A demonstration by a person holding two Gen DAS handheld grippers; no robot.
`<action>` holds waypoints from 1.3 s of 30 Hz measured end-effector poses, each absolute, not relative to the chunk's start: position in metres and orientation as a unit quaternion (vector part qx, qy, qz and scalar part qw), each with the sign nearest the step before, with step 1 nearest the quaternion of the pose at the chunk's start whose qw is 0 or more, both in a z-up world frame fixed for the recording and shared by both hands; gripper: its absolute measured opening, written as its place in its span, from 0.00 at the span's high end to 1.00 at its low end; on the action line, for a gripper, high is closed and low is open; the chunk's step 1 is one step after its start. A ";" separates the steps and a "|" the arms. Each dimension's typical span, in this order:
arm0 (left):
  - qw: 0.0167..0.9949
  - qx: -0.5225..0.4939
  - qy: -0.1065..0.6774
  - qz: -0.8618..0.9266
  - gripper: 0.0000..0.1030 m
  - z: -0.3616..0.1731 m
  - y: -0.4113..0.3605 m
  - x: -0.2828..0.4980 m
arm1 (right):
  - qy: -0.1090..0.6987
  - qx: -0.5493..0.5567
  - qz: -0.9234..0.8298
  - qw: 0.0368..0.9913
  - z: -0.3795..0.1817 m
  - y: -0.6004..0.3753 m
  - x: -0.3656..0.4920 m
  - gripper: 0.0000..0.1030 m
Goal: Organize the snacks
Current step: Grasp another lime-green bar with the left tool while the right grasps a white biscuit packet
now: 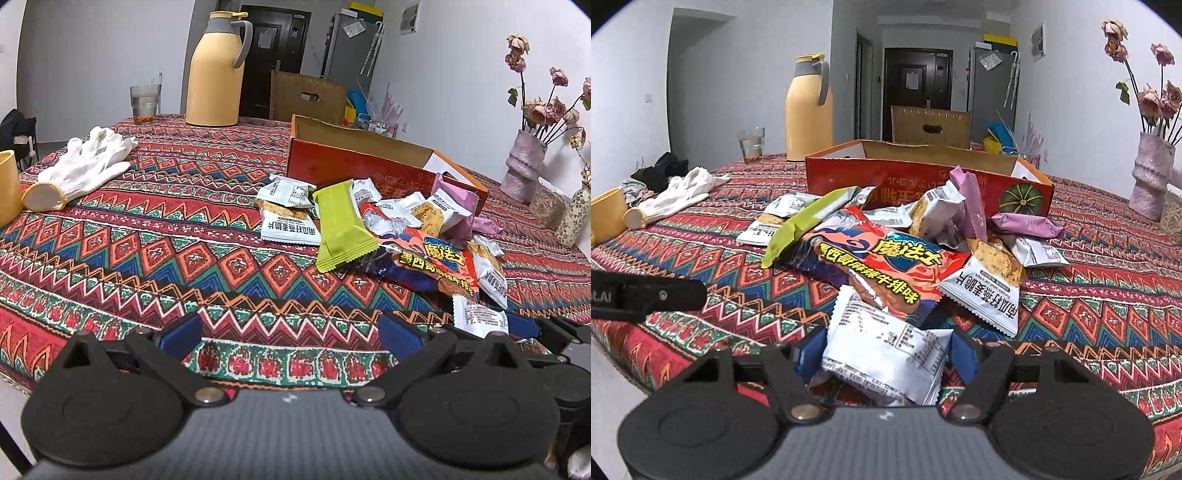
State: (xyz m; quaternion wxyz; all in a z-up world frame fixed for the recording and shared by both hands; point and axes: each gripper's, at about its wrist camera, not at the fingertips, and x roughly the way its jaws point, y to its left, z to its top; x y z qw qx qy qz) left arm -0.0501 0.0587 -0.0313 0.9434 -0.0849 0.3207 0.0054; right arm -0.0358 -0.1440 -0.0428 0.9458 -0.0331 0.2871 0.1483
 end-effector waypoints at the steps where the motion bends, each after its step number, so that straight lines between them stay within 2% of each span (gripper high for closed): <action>1: 0.944 -0.084 0.320 0.005 0.00 -0.031 0.058 -0.051 | 0.286 -0.035 0.149 0.946 -0.043 -0.144 -0.037 0.36; 4: 0.944 -0.083 0.319 0.005 0.00 -0.030 0.056 -0.051 | 0.285 -0.033 0.153 0.946 -0.042 -0.146 -0.039 0.42; 5: 0.944 -0.083 0.319 0.005 0.00 -0.029 0.056 -0.051 | 0.285 -0.031 0.155 0.945 -0.042 -0.147 -0.040 0.48; 18: 0.944 -0.081 0.320 0.004 0.00 -0.016 0.045 -0.033 | 0.246 0.000 0.151 0.957 -0.024 -0.177 -0.040 0.49; 34: 0.939 -0.086 0.333 0.019 0.00 -0.002 0.034 0.058 | 0.212 0.038 0.091 0.972 -0.002 -0.239 0.022 0.48; 39: 0.934 -0.083 0.347 0.018 0.10 -0.007 0.031 0.092 | 0.220 0.043 0.084 0.971 -0.007 -0.249 0.047 0.48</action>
